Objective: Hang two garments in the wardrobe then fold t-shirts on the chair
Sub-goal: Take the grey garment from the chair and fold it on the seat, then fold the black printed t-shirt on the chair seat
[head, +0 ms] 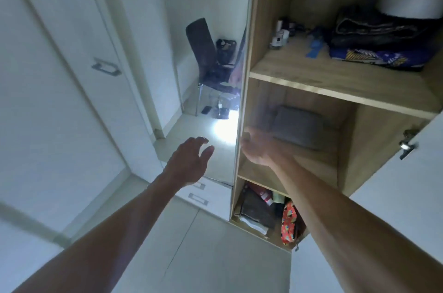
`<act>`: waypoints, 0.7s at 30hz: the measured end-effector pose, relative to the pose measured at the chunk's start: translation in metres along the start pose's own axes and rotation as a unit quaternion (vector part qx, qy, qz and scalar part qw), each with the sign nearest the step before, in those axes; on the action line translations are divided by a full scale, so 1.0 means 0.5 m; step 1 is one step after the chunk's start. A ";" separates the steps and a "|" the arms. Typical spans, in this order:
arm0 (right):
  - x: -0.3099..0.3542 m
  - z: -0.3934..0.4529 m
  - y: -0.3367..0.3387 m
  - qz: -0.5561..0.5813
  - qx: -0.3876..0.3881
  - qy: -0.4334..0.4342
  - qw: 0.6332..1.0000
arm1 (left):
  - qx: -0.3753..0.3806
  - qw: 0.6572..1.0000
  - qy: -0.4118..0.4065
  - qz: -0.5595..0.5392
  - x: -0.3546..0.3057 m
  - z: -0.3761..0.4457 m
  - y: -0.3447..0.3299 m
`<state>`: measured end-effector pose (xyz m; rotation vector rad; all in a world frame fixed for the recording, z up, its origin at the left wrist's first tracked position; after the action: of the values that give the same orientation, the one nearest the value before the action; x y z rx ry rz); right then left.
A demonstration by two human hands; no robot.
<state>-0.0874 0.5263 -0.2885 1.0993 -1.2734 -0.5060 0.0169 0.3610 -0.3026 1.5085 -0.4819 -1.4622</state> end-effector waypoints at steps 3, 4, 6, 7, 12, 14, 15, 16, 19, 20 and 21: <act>0.106 -0.066 -0.043 0.006 0.043 0.063 0.997 | -0.050 0.996 0.078 0.012 0.074 -0.116 0.106; 0.133 -0.089 -0.062 0.010 0.059 0.078 0.995 | -0.063 0.993 0.095 0.015 0.093 -0.157 0.134; 0.193 -0.142 -0.104 0.007 0.099 0.109 0.989 | -0.092 0.987 0.133 0.022 0.129 -0.246 0.191; 0.222 -0.171 -0.126 -0.003 0.122 0.127 0.984 | -0.104 0.982 0.153 0.024 0.144 -0.295 0.217; 0.404 -0.344 -0.253 -0.056 0.208 0.250 0.944 | -0.146 0.949 0.274 0.055 0.231 -0.596 0.337; 0.476 -0.426 -0.317 -0.073 0.247 0.298 0.919 | -0.164 0.926 0.333 0.067 0.273 -0.728 0.376; 0.512 -0.470 -0.354 -0.080 0.264 0.321 0.906 | -0.171 0.914 0.361 0.071 0.292 -0.798 0.393; 0.538 -0.507 -0.379 -0.080 0.276 0.336 0.897 | -0.172 0.905 0.383 0.068 0.308 -0.853 0.403; 0.630 -0.666 -0.468 -0.075 0.330 0.386 0.858 | -0.195 0.865 0.457 0.069 0.352 -1.055 0.441; 0.664 -0.731 -0.507 -0.077 0.351 0.409 0.839 | -0.205 0.849 0.483 0.068 0.366 -1.134 0.456; 0.682 -0.775 -0.522 -0.075 0.363 0.424 0.826 | -0.207 0.840 0.497 0.067 0.373 -1.180 0.460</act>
<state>0.4328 0.2745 -0.3100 1.7951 -0.5499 0.4122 0.6746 0.3068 -0.3126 1.5908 0.3439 -0.4627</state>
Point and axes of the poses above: each hand's wrist, its own z-axis towards the middle knuckle, its own y-axis out of the back of the hand, x = y × z, the point moved 7 cm from there along z, towards the middle knuckle, and after that the axes turned 8 degrees about -x, right-handed, at the moved point
